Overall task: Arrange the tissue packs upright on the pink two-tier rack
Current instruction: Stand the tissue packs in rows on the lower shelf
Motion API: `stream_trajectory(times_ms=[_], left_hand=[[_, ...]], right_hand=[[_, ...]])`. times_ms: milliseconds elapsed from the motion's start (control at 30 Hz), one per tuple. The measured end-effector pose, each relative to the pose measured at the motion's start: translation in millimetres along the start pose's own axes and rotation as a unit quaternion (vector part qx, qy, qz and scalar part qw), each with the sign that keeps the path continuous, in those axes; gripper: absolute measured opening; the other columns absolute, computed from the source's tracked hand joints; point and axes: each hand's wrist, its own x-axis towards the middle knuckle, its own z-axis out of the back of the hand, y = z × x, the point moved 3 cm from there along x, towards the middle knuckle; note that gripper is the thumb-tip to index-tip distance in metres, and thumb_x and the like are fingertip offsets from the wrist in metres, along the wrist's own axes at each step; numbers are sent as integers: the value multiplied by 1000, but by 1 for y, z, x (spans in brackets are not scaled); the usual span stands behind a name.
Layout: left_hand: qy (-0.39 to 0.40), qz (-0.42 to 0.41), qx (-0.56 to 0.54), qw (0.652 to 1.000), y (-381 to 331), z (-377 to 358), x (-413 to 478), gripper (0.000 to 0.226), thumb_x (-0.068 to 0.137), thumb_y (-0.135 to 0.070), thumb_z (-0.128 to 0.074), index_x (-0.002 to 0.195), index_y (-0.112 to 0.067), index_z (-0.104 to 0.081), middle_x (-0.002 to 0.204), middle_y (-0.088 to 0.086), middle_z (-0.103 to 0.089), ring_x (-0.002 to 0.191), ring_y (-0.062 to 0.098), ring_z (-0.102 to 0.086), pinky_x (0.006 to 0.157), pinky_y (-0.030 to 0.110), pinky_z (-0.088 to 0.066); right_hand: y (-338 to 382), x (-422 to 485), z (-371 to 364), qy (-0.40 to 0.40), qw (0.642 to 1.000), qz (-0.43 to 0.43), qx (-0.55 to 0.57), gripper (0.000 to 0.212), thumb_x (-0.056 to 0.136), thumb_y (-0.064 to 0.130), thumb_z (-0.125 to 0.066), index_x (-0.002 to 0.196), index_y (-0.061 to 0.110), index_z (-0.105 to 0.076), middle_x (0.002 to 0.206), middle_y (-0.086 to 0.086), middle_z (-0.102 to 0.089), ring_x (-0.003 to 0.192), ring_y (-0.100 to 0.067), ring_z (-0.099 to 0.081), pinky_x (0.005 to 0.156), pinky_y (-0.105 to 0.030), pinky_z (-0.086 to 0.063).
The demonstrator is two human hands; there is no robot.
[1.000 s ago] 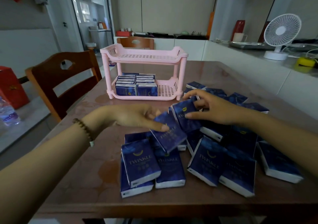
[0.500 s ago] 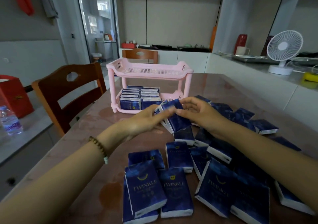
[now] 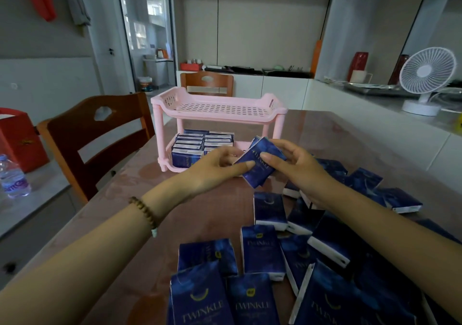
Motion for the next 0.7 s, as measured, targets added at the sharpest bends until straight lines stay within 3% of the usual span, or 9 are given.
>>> stream_trajectory(times_ms=[67, 167, 267, 333, 400, 467, 533, 633, 700], left_hand=[[21, -28, 26, 999, 2, -3, 4, 21, 90, -21, -62, 109, -15, -63, 109, 10, -70, 101, 18, -65, 96, 31, -49], [-3, -45, 4, 999, -2, 7, 10, 24, 91, -12, -57, 114, -8, -62, 107, 12, -70, 94, 13, -66, 88, 23, -51], [-16, -42, 34, 998, -4, 24, 19, 30, 92, -17, -55, 122, -11, -58, 112, 6, -68, 98, 14, -66, 85, 24, -54], [-25, -36, 58, 997, -5, 31, 24, 32, 93, -20, -53, 124, -13, -55, 114, -1, -65, 97, 7, -63, 81, 18, -54], [-36, -33, 78, 996, -5, 35, 29, 32, 93, -22, -52, 124, -12, -53, 115, -1, -62, 95, 3, -60, 79, 17, -53], [-45, -24, 123, 991, -4, 35, 34, 34, 94, -25, -50, 124, -10, -51, 116, 2, -61, 98, 10, -59, 81, 21, -51], [-48, -16, 143, 988, -3, 34, 41, 31, 96, -27, -48, 121, -9, -50, 113, 2, -59, 95, 11, -59, 78, 20, -51], [-49, -8, 128, 991, -2, 27, 54, 22, 97, -25, -45, 117, -14, -47, 105, -4, -55, 84, 0, -55, 63, 7, -49], [-53, -18, 119, 991, -2, 22, 65, 28, 98, -22, -43, 125, -13, -45, 108, -5, -53, 85, -1, -53, 62, 1, -46]], right_hand=[[-7, 6, 3, -9, 1000, -14, -5, 36, 81, 24, -67, 115, 24, -57, 117, 1, -65, 102, -14, -65, 86, -28, -54], [-7, 14, 10, -32, 996, 31, -80, 25, 82, 31, -65, 105, 36, -55, 119, 1, -56, 108, -15, -58, 87, -27, -50], [-4, 22, 27, -77, 967, 98, -223, 26, 87, 36, -57, 111, 44, -51, 137, 0, -31, 130, -12, -35, 101, -29, -38], [-11, 23, 32, -47, 965, 83, -246, 32, 89, 41, -50, 119, 47, -46, 151, 6, -14, 137, -4, -16, 105, -29, -28], [-21, 21, 31, 10, 968, 51, -247, 41, 83, 57, -45, 123, 58, -38, 155, 14, -4, 141, -4, -8, 112, -35, -21], [-27, 20, 27, 49, 964, 40, -257, 57, 78, 67, -40, 133, 56, -31, 155, 14, -11, 142, -6, -14, 117, -43, -20], [-30, 21, 25, 66, 962, 25, -265, 68, 79, 64, -39, 142, 42, -25, 154, 16, -16, 138, 1, -17, 117, -41, -21], [-32, 19, 23, 85, 959, 13, -269, 69, 79, 61, -39, 143, 44, -18, 154, 19, -12, 138, 4, -14, 118, -37, -20], [-34, 18, 22, 86, 957, 18, -275, 72, 79, 63, -39, 143, 44, -16, 155, 18, -13, 140, 1, -15, 118, -38, -21]])
